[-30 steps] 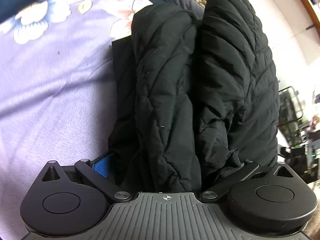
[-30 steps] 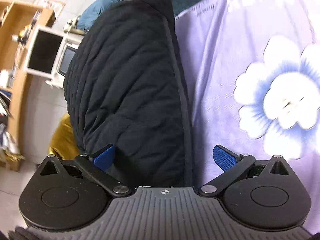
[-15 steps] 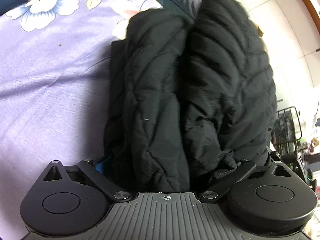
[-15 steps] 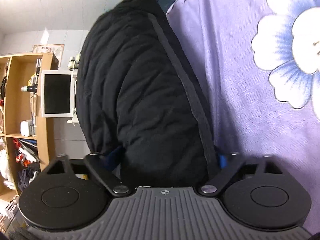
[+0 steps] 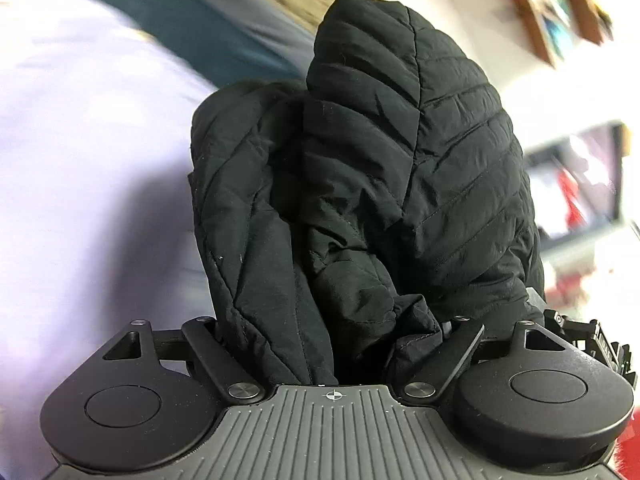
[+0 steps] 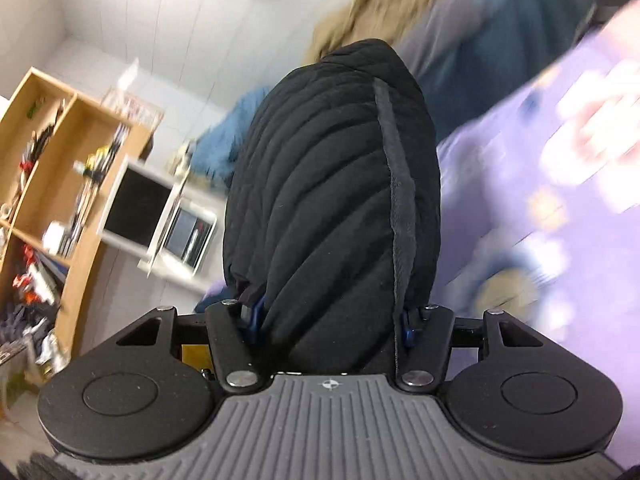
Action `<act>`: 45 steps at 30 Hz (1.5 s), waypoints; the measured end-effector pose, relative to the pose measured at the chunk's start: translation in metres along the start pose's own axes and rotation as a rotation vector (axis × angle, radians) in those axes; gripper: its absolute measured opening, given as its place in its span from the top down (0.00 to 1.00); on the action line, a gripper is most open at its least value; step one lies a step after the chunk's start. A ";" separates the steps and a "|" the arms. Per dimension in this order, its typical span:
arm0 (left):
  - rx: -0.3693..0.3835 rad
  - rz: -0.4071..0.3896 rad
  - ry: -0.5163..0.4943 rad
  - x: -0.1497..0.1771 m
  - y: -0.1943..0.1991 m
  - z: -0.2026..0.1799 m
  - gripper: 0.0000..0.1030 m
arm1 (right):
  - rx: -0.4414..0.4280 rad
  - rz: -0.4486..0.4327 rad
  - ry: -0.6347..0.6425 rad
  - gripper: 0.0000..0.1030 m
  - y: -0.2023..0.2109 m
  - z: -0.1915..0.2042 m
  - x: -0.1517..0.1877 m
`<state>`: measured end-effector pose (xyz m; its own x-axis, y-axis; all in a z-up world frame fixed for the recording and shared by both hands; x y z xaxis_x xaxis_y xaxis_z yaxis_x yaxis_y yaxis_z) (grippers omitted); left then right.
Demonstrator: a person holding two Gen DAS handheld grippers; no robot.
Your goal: Fold large clothes
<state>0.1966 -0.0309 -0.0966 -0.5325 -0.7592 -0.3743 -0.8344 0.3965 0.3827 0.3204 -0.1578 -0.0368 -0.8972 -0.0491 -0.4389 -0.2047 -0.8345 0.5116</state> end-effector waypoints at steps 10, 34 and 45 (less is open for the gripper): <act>0.218 0.356 -0.238 0.110 -0.217 -0.173 0.00 | 0.227 -0.456 -0.151 0.38 0.277 -0.129 -0.033; -0.271 0.451 -0.911 0.138 -0.220 -0.225 0.00 | 0.609 -0.610 -0.504 0.09 0.380 -0.298 0.043; -0.508 0.398 -1.114 0.164 -0.169 -0.291 0.00 | 1.083 -0.365 -0.021 0.01 0.377 -0.196 0.028</act>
<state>0.2918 -0.3724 0.0235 -0.7668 0.3016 -0.5666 -0.5754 0.0685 0.8150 0.2950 -0.5811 -0.0014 -0.7193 0.1173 -0.6848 -0.6751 0.1150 0.7287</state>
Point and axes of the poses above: each gripper's, at about its wrist camera, not at the fingertips, and y roughly against the way its jaws point, z to its left, x to its underside, the point moved 8 cm from there along -y, roughly the way its jaws point, and after that the axes turned 8 degrees about x, right-handed, at the moved point
